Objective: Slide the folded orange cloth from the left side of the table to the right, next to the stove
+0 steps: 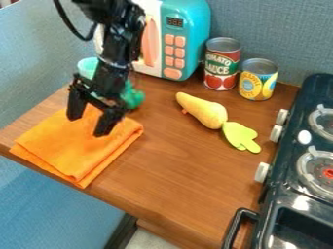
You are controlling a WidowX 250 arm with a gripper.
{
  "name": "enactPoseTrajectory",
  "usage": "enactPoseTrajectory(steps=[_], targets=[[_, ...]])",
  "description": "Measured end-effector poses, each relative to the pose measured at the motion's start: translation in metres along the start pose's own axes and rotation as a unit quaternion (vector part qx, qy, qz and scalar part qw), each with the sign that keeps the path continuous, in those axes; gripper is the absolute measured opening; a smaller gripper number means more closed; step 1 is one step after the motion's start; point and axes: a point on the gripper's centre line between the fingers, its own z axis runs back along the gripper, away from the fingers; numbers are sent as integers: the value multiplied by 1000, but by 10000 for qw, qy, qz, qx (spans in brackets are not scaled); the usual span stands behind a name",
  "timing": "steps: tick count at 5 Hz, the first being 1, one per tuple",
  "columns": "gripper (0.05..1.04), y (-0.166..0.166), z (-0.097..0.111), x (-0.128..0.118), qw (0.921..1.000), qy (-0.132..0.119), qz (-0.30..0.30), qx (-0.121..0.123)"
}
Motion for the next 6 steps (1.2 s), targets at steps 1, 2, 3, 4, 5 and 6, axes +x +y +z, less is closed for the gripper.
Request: enactPoseTrajectory(steps=[1,2,3,4,5,6], targets=[[1001,4,-10,-3,9993,305,79,204],[1001,5,-14,-2,9993,236,127,246],[1001,-3,-29,0,9989,-93,-250,-386],[1001,-7,-32,1,9921,-819,-438,-849],[1001,-19,-30,-1,9827,-1528,-224,-1019],[1001,-50,-18,4,9767,-1636,-453,-1316]])
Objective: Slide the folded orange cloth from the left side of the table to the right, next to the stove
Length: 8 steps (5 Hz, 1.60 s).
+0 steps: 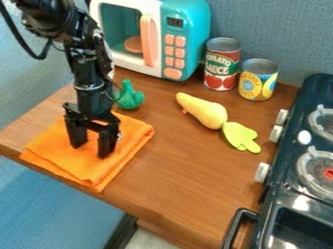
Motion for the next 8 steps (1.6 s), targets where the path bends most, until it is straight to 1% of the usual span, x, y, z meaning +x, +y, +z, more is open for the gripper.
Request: enactPoseTrajectory(steps=[1,2,3,4,5,6,7,8], targets=[[1001,-49,2,12,9987,41,-453,-224],[1000,-98,1,22,9968,141,-689,-371],[1000,-138,-3,26,9953,304,-872,-294],[1000,-152,-5,27,9954,384,-851,-220],[1000,-148,-4,26,9979,338,-541,-101],[1000,-136,-2,21,9992,337,-188,67],[1000,-123,7,21,9992,310,181,152],[1000,-109,27,24,9990,18,440,116]])
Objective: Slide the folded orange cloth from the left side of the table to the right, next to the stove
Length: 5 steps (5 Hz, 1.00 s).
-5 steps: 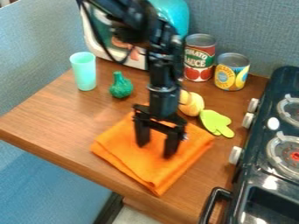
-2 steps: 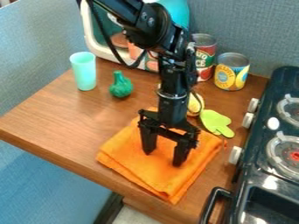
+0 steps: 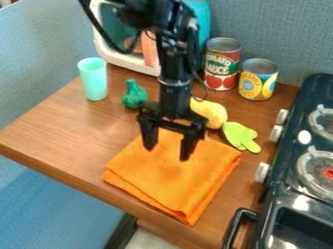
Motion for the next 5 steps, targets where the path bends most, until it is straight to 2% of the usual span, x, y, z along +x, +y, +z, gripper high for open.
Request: enactPoseTrajectory(steps=[1,2,3,4,5], targets=[[1000,5,15,1,9998,-177,65,-28],[1000,27,27,-5,9994,-120,70,303],[1000,45,39,3,9983,-231,-54,531],[1000,58,59,23,9972,-646,-48,364],[1000,62,61,45,9970,-754,-73,178]])
